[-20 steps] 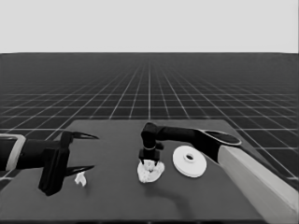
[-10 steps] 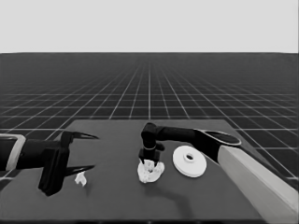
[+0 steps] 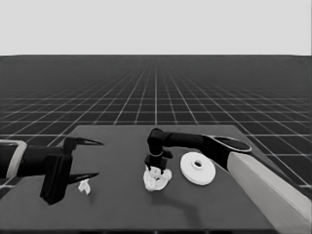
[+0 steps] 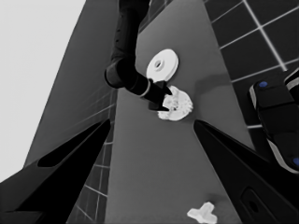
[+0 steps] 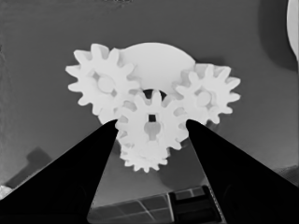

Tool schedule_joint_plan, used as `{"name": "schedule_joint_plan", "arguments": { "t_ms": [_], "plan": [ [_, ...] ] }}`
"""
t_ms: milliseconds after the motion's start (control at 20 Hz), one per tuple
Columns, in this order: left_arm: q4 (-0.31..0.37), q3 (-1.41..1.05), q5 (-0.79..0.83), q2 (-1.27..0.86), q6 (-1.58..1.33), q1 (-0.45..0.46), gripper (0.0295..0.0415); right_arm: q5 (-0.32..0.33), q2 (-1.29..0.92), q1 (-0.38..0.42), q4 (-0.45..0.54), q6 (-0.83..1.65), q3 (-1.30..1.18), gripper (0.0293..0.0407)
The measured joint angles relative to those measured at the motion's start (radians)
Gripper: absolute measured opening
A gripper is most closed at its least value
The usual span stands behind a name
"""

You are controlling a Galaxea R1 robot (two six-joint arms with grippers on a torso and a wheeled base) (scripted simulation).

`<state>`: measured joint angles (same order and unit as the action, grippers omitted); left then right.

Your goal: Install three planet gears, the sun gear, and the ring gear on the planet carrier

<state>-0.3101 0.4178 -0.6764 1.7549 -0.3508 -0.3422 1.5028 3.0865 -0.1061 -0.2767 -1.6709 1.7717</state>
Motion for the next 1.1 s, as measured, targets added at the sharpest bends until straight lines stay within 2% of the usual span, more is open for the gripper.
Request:
{"name": "schedule_joint_plan", "arguments": {
  "t_ms": [1100],
  "plan": [
    [0.0, 0.0, 0.0, 0.0, 0.0, 0.0, 0.0385, 0.0, 0.0, 0.0, 0.0, -0.23, 0.0, 0.031]
  ]
}}
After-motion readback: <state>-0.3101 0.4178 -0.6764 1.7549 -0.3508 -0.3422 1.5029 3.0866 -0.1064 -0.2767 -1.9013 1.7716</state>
